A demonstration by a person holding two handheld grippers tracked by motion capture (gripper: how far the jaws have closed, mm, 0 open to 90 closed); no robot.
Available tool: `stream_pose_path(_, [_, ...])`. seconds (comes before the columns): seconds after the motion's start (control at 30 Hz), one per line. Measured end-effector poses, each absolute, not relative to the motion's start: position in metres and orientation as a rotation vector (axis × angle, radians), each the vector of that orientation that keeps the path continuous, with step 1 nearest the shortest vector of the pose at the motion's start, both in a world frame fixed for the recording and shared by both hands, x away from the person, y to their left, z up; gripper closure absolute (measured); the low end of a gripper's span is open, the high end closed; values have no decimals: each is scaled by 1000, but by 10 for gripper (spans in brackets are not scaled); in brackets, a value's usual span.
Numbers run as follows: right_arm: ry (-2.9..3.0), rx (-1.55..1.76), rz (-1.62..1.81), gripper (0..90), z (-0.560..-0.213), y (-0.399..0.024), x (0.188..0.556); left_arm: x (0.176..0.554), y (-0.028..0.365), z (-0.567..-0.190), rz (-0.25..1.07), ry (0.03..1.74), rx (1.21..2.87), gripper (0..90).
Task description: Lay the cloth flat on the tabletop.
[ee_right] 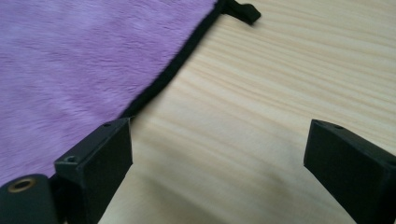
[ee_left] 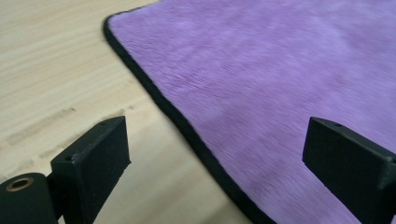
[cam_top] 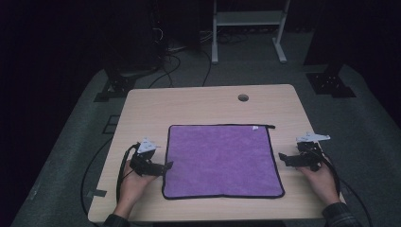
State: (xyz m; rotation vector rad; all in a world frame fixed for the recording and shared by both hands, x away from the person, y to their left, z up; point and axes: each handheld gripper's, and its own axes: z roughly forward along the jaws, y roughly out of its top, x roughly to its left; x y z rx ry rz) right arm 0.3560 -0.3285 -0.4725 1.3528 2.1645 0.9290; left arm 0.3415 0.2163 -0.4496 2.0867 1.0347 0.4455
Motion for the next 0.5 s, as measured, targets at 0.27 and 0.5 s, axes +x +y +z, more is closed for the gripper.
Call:
stream_pose_path(0.27, [2191, 1357, 899, 9, -486, -328, 370, 365, 219, -457, 508, 1116, 2073, 62])
stream_pose_path(0.5, [2184, 1371, 928, 9, -488, -332, 370, 381, 219, -464, 519, 1174, 2070, 66])
